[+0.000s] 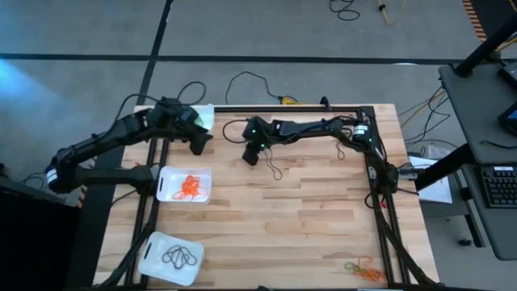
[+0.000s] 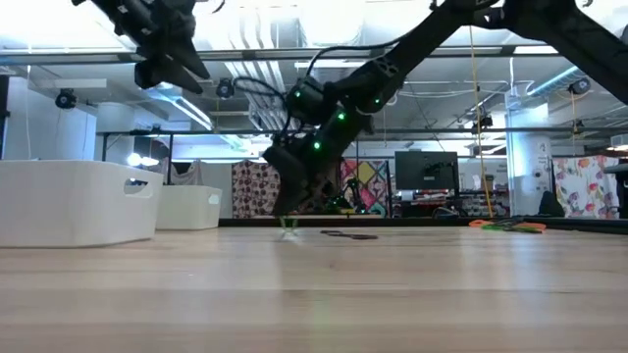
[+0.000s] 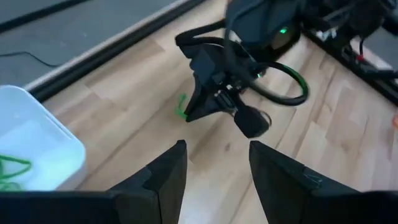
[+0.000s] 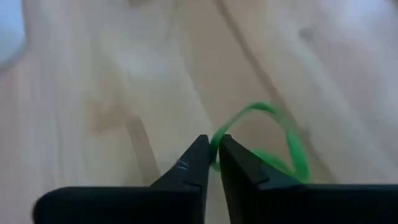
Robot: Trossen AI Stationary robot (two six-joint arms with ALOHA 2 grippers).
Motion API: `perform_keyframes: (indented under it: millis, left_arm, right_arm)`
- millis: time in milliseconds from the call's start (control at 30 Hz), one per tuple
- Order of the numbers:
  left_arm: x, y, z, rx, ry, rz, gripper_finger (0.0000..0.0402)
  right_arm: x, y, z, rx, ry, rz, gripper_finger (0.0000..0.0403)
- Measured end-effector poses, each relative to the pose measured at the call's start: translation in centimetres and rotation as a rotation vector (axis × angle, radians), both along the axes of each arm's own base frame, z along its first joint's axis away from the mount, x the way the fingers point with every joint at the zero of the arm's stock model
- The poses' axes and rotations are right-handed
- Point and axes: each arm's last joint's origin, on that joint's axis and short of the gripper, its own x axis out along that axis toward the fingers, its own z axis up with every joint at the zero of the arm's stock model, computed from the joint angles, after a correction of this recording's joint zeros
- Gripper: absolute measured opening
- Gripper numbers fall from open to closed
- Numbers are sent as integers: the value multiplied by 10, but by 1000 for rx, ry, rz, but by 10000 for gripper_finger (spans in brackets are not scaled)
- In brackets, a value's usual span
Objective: Sort rubber bands into baskets
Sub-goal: Put the green rubber band into the top white bin
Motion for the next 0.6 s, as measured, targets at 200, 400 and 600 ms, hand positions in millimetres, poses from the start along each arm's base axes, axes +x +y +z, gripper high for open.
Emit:
perform_keyframes:
  millis: [200,400,600]
  left_arm:
    - [18,-2,-19,-14,32,-58,158]
    - [45,4,-39,2,77,-115,158]
    - [75,16,-75,25,214,-237,158]
  right_arm:
    - [-9,7,2,50,105,19,99]
    - [-30,17,42,50,181,28,171]
    - [-64,38,114,-146,230,-47,201]
